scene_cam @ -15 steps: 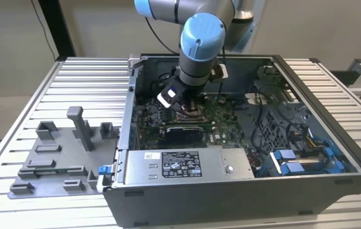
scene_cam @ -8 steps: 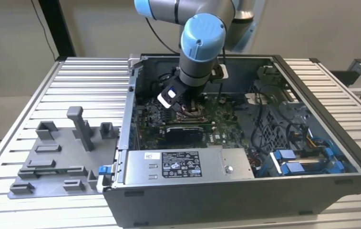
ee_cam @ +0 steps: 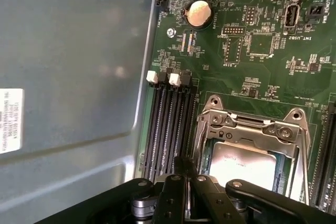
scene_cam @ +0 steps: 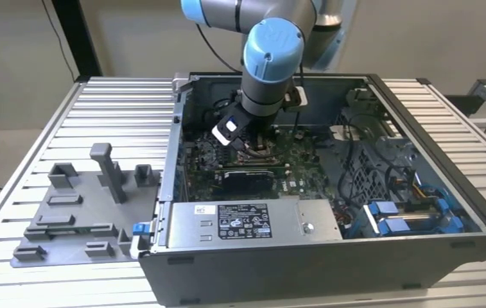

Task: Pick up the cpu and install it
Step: 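Install the first cpu locking lever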

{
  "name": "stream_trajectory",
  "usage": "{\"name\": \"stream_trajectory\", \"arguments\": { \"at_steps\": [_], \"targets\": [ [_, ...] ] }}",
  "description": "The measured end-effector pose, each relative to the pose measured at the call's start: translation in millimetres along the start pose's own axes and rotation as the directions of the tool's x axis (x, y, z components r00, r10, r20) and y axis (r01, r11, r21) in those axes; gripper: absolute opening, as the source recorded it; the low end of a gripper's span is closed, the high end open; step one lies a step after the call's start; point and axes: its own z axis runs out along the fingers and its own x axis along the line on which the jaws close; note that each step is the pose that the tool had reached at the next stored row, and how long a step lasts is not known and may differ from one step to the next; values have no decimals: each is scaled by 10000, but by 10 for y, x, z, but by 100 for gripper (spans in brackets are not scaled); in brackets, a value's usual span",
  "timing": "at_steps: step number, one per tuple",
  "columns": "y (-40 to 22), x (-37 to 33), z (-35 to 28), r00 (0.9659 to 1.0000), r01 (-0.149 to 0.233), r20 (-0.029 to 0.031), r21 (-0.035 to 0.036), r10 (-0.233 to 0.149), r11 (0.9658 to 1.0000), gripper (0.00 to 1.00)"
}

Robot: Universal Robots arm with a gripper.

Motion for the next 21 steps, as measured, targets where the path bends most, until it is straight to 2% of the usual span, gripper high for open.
{"name": "stream_trajectory", "arguments": {
  "at_steps": [2, 5, 7, 10, 16, 21],
  "targets": [
    [-41, 43, -82, 10000, 2, -3, -4, -2, 10000, 0],
    [-163, 89, -169, 10000, 11, -1, -24, -11, 10000, 0],
    [-243, 86, -185, 10000, 22, 0, -45, -22, 10000, 0],
    [-312, 68, -188, 10000, 37, 4, -61, -37, 10000, 0],
    [-315, 23, -94, 10000, 43, 5, -70, -43, 10000, 0],
    [-276, 3, -28, 10000, 41, 7, -69, -41, 10000, 0]
  ]
}}
